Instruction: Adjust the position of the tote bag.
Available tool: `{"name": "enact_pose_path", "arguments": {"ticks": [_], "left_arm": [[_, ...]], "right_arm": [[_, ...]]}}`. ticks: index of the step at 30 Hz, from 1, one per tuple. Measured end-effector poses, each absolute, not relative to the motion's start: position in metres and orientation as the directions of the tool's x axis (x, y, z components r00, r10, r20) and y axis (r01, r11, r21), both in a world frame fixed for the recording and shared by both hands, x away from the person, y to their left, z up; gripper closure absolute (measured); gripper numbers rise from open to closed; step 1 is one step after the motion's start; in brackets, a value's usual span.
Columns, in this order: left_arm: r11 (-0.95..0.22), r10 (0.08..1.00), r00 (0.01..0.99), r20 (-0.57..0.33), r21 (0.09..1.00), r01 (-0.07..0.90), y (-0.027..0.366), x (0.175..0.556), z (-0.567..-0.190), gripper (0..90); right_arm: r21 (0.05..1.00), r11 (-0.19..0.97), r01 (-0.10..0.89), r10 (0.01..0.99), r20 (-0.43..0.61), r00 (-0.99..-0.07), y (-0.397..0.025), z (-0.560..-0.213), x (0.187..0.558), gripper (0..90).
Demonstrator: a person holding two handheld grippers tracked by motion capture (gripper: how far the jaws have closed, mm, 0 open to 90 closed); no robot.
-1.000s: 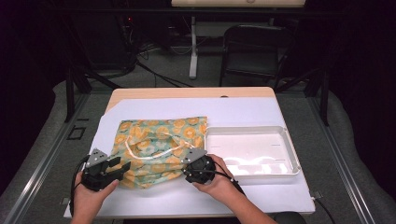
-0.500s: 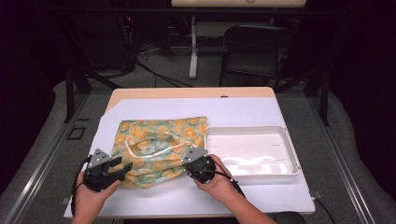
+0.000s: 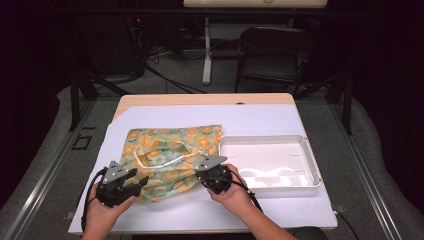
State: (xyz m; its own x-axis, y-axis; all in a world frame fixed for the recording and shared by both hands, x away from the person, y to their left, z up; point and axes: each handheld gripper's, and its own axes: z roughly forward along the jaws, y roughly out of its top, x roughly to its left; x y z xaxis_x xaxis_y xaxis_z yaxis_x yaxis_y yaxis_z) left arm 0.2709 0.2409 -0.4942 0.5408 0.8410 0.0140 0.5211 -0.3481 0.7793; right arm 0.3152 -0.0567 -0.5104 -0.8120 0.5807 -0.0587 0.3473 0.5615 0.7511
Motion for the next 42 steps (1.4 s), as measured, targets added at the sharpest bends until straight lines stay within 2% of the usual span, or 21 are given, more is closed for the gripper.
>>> {"name": "enact_pose_path", "arguments": {"ticks": [7, 15, 33, 42], "left_arm": [[-0.402, 0.811, 0.583, 0.045, 0.768, 0.500, 0.227, 0.271, -0.495, 48.6], [-0.414, 0.810, 0.584, 0.058, 0.762, 0.499, 0.219, 0.276, -0.498, 47.0], [-0.482, 0.810, 0.565, 0.158, 0.729, 0.486, 0.211, 0.279, -0.515, 43.4], [-0.536, 0.800, 0.550, 0.242, 0.699, 0.473, 0.208, 0.278, -0.523, 43.0]], "right_arm": [[0.762, 0.515, 0.391, 0.583, 0.023, -0.812, -0.056, -0.498, 0.325, 90.0], [0.764, 0.480, 0.432, 0.599, 0.074, -0.797, -0.055, -0.491, 0.343, 90.0], [0.763, 0.463, 0.450, 0.615, 0.089, -0.783, -0.056, -0.482, 0.359, 90.0], [0.767, 0.464, 0.444, 0.612, 0.086, -0.786, -0.053, -0.480, 0.357, 90.0]]}}
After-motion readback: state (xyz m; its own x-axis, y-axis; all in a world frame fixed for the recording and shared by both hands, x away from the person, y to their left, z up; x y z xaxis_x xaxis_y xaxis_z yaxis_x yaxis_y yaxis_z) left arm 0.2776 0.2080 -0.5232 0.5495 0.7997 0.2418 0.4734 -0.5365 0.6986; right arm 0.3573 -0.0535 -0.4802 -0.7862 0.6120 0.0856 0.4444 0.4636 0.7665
